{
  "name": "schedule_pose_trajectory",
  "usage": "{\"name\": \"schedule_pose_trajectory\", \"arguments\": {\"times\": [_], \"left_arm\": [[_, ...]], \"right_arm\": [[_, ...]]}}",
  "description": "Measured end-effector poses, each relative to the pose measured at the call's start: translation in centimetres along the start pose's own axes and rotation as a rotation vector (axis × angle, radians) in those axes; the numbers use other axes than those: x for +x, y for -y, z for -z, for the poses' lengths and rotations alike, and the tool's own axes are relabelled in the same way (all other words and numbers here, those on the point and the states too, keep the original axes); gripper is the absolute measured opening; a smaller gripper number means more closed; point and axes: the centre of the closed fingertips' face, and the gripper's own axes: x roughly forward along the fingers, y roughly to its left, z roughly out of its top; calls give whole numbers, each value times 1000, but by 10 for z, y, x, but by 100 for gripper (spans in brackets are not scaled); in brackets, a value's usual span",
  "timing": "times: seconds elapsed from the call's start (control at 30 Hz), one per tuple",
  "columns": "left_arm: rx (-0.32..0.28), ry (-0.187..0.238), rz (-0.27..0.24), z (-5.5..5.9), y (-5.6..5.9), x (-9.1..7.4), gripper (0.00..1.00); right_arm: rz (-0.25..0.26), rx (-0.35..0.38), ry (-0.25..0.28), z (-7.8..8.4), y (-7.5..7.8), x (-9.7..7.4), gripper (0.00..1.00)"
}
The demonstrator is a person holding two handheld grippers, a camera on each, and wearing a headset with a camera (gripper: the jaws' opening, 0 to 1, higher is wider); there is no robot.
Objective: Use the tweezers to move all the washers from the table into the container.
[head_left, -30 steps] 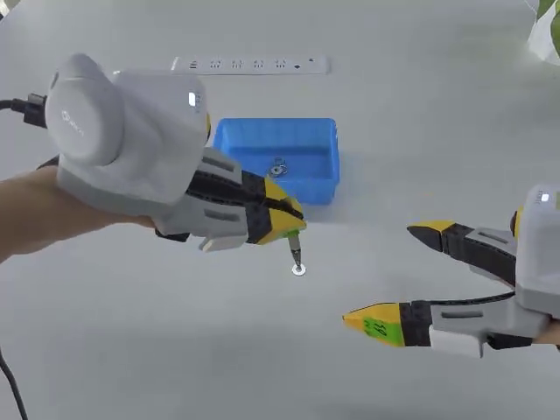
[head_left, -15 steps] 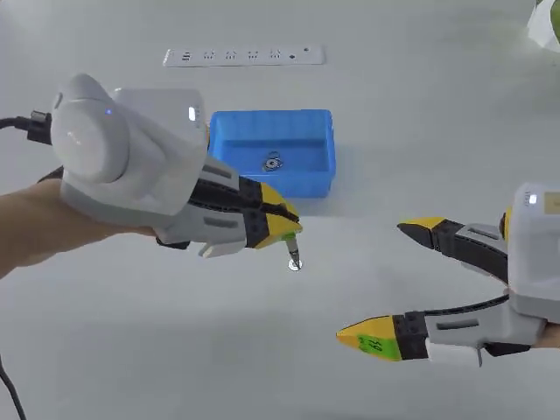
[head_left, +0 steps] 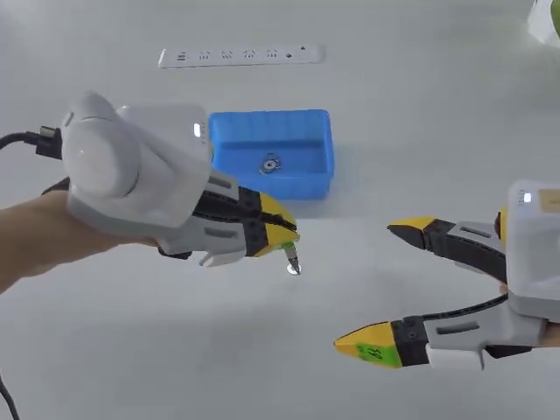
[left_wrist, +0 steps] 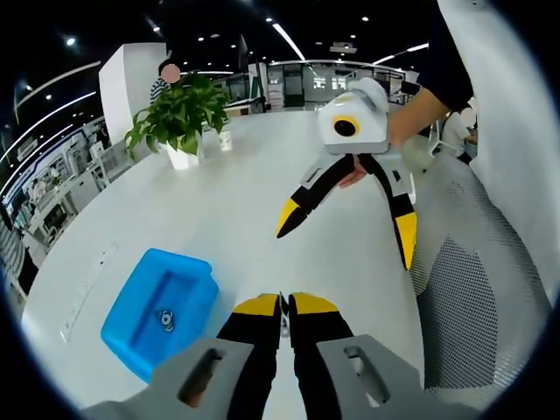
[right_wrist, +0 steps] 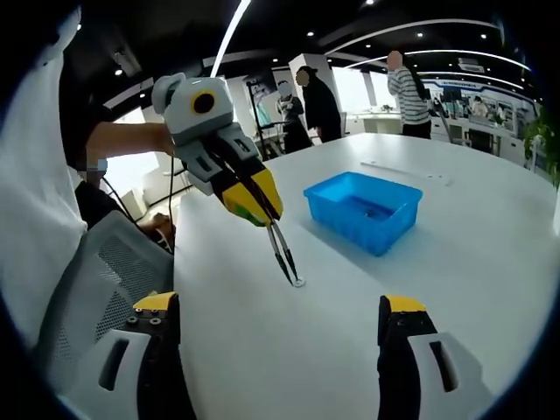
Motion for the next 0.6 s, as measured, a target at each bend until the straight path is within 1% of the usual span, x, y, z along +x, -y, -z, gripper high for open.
{"name": "schedule_pose_trajectory", "arguments": {"times": [0.13, 0.33, 0.6], "left_arm": [[-8, 7, 0, -1, -1, -1, 7], [-6, -8, 1, 3, -1, 0, 7], [5, -14, 0, 5, 1, 2, 7]], "right_arm": [[-5, 7, -2, 3, -1, 0, 94], [-9, 11, -8, 6, -2, 0, 93], [-11, 24, -4, 6, -3, -1, 92]]}}
